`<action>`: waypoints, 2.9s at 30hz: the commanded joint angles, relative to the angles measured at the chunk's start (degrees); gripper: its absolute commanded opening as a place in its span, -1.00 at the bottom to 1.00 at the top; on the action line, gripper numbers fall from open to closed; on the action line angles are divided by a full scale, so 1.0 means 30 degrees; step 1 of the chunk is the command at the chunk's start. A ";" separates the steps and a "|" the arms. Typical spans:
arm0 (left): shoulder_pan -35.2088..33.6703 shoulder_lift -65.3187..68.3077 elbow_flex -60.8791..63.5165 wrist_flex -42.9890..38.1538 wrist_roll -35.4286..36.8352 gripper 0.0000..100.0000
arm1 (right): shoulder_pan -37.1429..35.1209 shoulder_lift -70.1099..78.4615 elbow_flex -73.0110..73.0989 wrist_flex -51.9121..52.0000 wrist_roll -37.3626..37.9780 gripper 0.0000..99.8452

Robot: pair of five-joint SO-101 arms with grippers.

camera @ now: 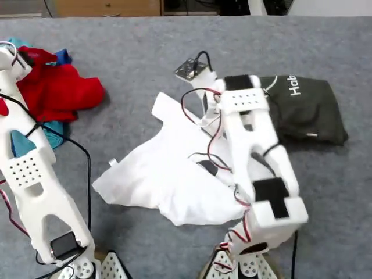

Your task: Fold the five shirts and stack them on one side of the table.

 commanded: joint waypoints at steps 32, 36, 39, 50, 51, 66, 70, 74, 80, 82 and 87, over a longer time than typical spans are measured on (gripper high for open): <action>0.5070 -2.8791 4.1260 -0.4894 -0.2989 -0.45 | 0.1509 1.0037 -1.4813 0.3136 -0.0967 -1.00; 0.6535 -2.8176 4.4513 -0.8674 -0.1319 -0.45 | 0.1363 1.0037 -1.3172 0.0821 -0.1875 -1.00; 0.7443 -2.7502 4.4366 -1.0520 0.0821 -0.45 | 0.1363 1.0007 -1.1531 -0.1143 -0.1993 -1.00; 1.0579 -1.9473 4.3370 -1.4212 0.6242 -0.46 | 0.1509 0.9333 -0.8718 -0.3897 -0.1993 -1.00; 1.0227 -1.8593 4.3018 -1.4242 0.6418 -0.46 | 0.1509 0.9333 -0.8747 -0.3927 -0.1963 -1.00; 0.9348 -1.3524 3.4901 -1.2015 0.6359 -0.96 | 0.1597 0.8777 -0.8923 -0.4396 -0.1963 -1.00; 0.9026 -1.3670 3.1150 -0.9319 0.5363 -0.96 | 0.2388 0.6520 -0.8952 -0.3604 -0.1963 -1.00; 0.8322 -1.4110 2.6696 -0.5714 0.3311 -0.96 | 0.2681 0.3443 -0.8864 -0.1934 -0.1993 -1.00; 0.6974 -1.4081 2.2623 -0.1524 -0.0996 -0.96 | 0.1509 -0.0718 -0.8718 0.0850 -0.1729 -1.00; 0.6535 -1.4051 2.2916 -0.1436 -0.1788 -0.96 | 0.1040 -0.1128 -0.8103 0.0879 -0.1319 -0.99; 0.6154 -1.3788 2.5407 -0.4015 -0.2842 -0.96 | 0.1333 -0.1363 -0.6725 0.0586 -0.2608 -0.72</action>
